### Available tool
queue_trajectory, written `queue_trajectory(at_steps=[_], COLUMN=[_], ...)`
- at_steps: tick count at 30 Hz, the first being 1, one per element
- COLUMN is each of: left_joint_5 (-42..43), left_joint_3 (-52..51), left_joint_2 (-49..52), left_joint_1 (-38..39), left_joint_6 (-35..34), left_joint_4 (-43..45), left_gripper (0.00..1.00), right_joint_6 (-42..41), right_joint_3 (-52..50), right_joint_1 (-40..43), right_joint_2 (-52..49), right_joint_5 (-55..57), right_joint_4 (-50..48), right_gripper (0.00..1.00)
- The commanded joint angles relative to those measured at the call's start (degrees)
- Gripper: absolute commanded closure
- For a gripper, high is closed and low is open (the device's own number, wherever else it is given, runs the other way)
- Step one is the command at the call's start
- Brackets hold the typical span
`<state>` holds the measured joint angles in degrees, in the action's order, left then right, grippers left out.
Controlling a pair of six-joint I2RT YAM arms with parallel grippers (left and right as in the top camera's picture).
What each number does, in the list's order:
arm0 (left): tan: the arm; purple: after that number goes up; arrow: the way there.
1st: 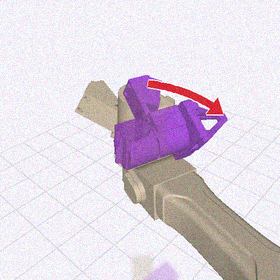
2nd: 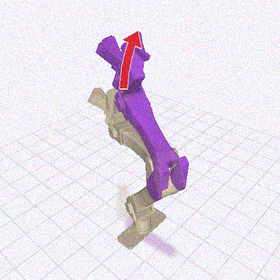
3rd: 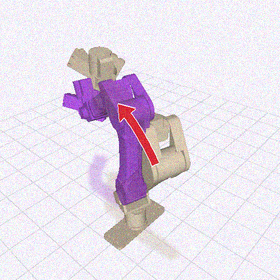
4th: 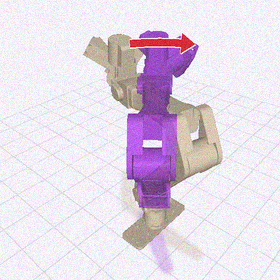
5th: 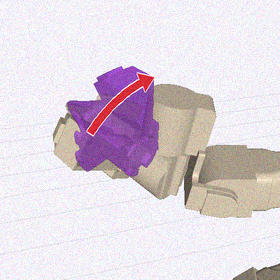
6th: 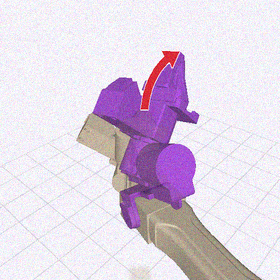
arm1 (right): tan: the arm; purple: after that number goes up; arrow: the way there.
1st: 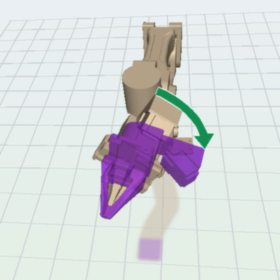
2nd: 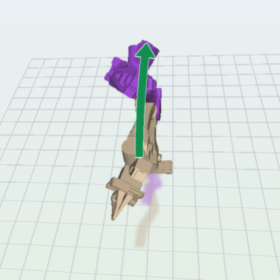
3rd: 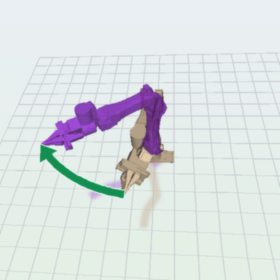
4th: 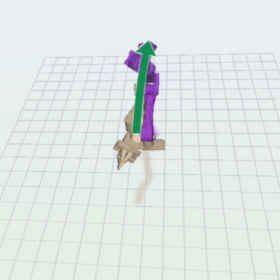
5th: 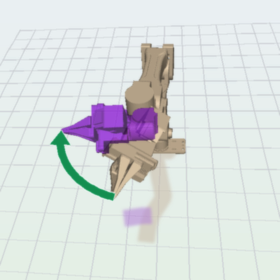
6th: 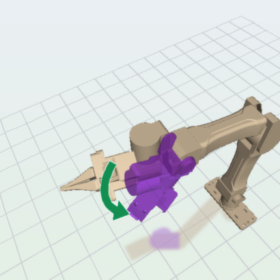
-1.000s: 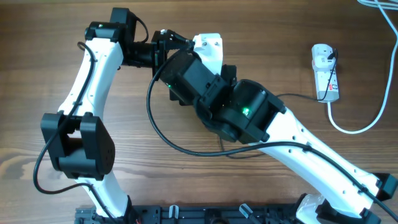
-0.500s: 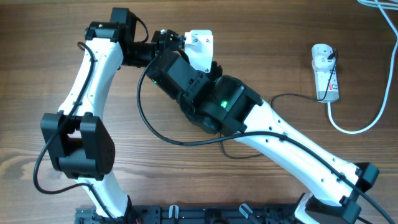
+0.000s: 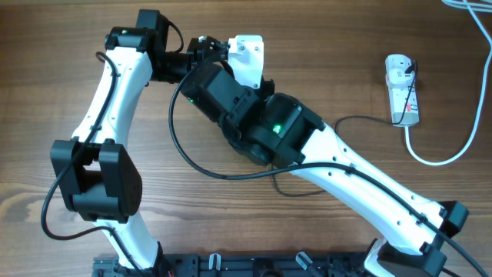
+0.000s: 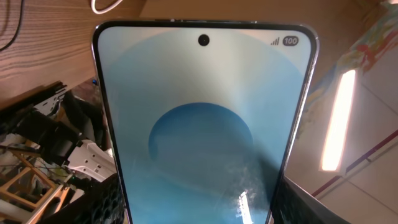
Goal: Plug charger to phone and switch on socket
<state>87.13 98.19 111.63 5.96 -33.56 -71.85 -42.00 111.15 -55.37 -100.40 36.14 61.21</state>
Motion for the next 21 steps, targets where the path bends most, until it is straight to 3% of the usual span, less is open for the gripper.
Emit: queue_trajectory(at_steps=[1,8,10,13,14,17,18,21], left_joint_5=[3.2,3.2,3.2,3.1,3.1,3.0,3.1,3.1], left_joint_3=[0.5,0.5,0.5,0.5,0.5,0.5,0.5,0.5], left_joint_2=[-2.1,-2.1,-2.1,-2.1,-2.1,-2.1,-2.1,-2.1], left_joint_1=[-0.1,-0.1,-0.1,-0.1,-0.1,-0.1,-0.1,-0.1], left_joint_6=[-0.4,-0.4,-0.4,-0.4,-0.3,-0.4,-0.4,-0.4], left_joint_4=[0.0,0.0,0.0,0.0,0.0,0.0,0.0,0.0], left_gripper=[0.33,0.28,0.0,0.0,0.0,0.0,0.05,0.26], right_joint_6=[0.0,-3.5,-8.6,-16.5,-25.9,-41.1,-50.7,-65.8], right_joint_3=[0.7,0.7,0.7,0.7,0.7,0.7,0.7,0.7], right_joint_1=[-0.3,-0.3,-0.3,-0.3,-0.3,-0.3,-0.3,-0.3], right_joint_2=[-0.5,-0.5,-0.5,0.0,0.7,2.1,2.4,2.4], right_joint_5=[1.6,1.5,1.6,3.2,5.6,7.6,7.5,6.9], right_joint_4=[-0.2,-0.8,-1.8,-3.8,-3.7,-3.3,-3.2,-0.7], right_gripper=[0.8,0.96,0.95,0.96,0.96,0.96,0.96,0.96])
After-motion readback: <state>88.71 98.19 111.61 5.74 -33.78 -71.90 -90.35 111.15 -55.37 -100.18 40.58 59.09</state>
